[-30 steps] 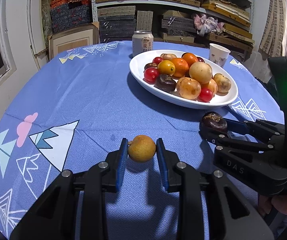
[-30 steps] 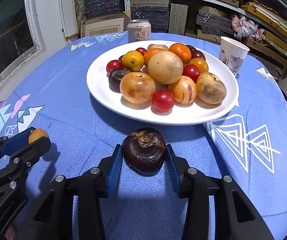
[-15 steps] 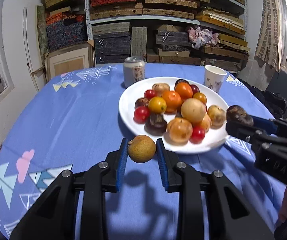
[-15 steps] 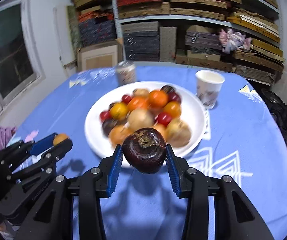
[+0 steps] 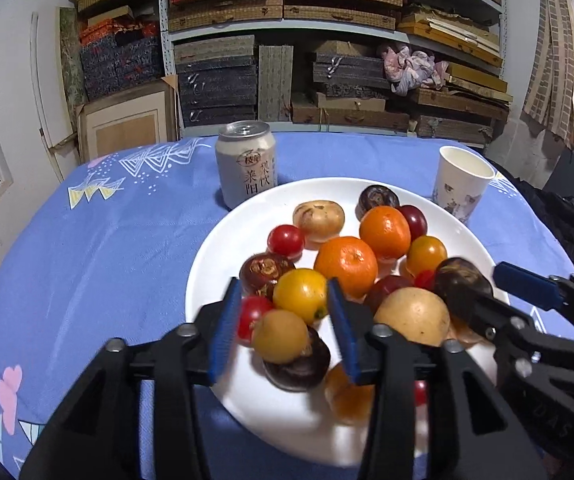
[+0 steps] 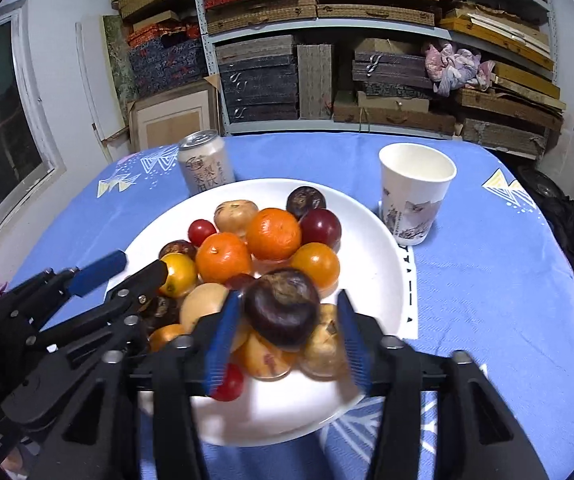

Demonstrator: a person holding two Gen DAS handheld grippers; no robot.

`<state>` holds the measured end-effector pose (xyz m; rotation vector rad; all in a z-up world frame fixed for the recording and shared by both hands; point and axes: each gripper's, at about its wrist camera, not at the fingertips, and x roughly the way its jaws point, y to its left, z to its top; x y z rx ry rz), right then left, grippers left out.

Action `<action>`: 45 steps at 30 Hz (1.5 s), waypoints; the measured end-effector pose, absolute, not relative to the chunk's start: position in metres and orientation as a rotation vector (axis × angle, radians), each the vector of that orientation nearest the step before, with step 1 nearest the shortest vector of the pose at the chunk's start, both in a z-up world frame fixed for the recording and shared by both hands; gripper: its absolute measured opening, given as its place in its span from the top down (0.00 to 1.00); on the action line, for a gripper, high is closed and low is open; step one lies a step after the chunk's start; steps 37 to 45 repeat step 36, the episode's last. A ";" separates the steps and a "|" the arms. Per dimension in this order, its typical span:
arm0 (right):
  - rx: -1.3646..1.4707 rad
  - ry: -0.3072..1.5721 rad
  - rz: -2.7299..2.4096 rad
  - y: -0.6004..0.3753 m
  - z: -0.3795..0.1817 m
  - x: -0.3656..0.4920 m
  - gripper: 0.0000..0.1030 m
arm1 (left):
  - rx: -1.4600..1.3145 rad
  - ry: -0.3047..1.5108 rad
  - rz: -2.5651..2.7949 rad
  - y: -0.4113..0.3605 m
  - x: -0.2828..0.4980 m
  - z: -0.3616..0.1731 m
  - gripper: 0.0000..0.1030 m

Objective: Organize fruits

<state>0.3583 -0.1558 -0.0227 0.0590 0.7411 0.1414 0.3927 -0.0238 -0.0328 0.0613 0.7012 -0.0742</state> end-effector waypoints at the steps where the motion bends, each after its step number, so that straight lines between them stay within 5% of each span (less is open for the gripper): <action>1: 0.062 0.730 0.131 -0.157 -0.022 0.356 0.35 | 0.062 0.693 -0.067 -0.024 0.392 -0.033 0.45; 5: 0.109 0.709 0.122 -0.169 -0.017 0.346 0.25 | 0.037 0.671 -0.061 -0.018 0.382 -0.028 0.20; 11: 0.106 0.655 0.102 -0.177 -0.006 0.298 0.14 | 0.052 0.662 -0.075 -0.014 0.338 -0.015 0.04; 14: 0.090 0.613 0.088 -0.179 -0.003 0.266 0.03 | 0.060 0.672 -0.085 -0.012 0.309 -0.011 0.04; 25: -0.007 0.532 0.052 -0.174 -0.007 0.192 0.03 | 0.110 0.622 -0.065 -0.016 0.222 -0.014 0.04; 45: 0.053 0.506 0.069 -0.191 -0.001 0.180 0.03 | 0.102 0.672 -0.091 -0.019 0.216 -0.020 0.04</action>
